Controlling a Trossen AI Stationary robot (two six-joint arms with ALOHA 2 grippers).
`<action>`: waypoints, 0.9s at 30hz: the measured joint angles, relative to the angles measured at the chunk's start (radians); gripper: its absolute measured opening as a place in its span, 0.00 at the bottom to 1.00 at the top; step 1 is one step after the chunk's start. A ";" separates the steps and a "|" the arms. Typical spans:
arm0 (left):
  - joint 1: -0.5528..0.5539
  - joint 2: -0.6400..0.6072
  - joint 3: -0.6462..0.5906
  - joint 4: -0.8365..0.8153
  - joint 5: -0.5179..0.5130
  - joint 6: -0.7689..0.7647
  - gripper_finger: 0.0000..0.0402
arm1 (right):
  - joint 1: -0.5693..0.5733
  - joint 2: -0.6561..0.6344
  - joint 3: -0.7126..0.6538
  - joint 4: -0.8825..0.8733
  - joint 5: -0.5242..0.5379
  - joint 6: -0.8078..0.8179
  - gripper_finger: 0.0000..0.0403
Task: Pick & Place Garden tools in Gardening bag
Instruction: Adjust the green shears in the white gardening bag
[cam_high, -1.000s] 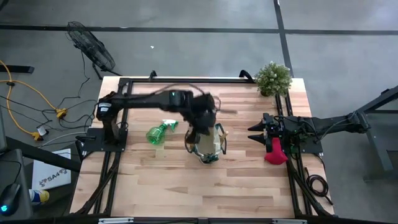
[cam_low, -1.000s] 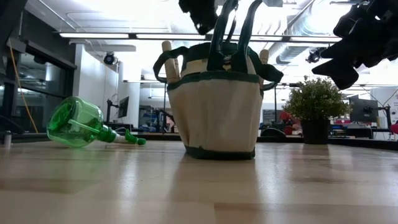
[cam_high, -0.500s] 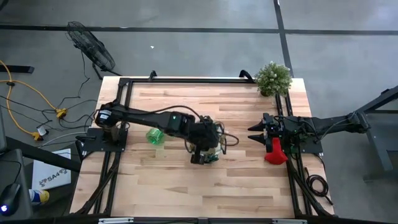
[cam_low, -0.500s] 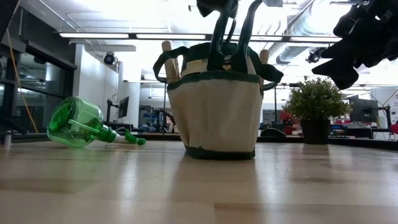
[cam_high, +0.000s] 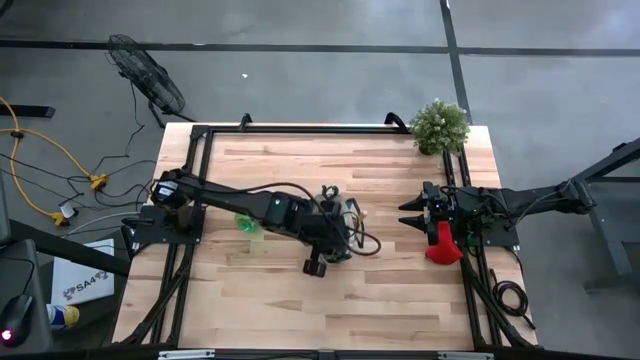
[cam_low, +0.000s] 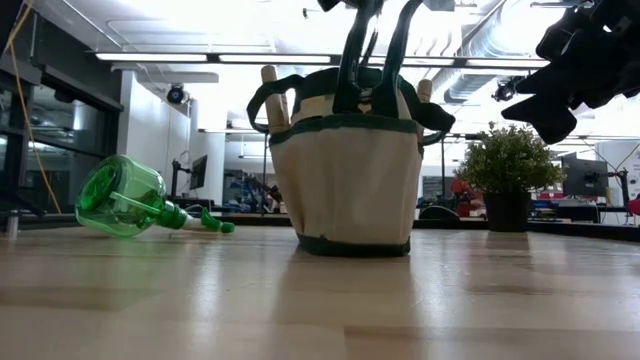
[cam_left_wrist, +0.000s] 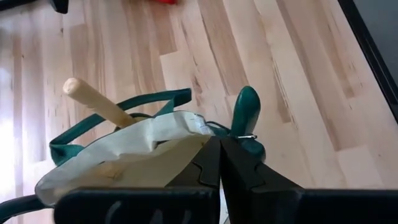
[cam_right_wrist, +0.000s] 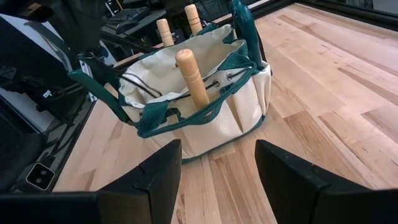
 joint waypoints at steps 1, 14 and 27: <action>0.002 0.000 0.000 0.001 -0.003 0.000 0.00 | 0.000 0.000 0.000 0.000 0.000 0.000 0.49; -0.012 0.000 0.000 0.013 0.028 -0.011 0.00 | 0.000 0.000 0.000 0.000 0.000 0.000 0.49; 0.008 0.004 -0.062 0.060 -0.029 -0.029 0.00 | 0.000 0.000 0.000 0.000 0.000 0.000 0.49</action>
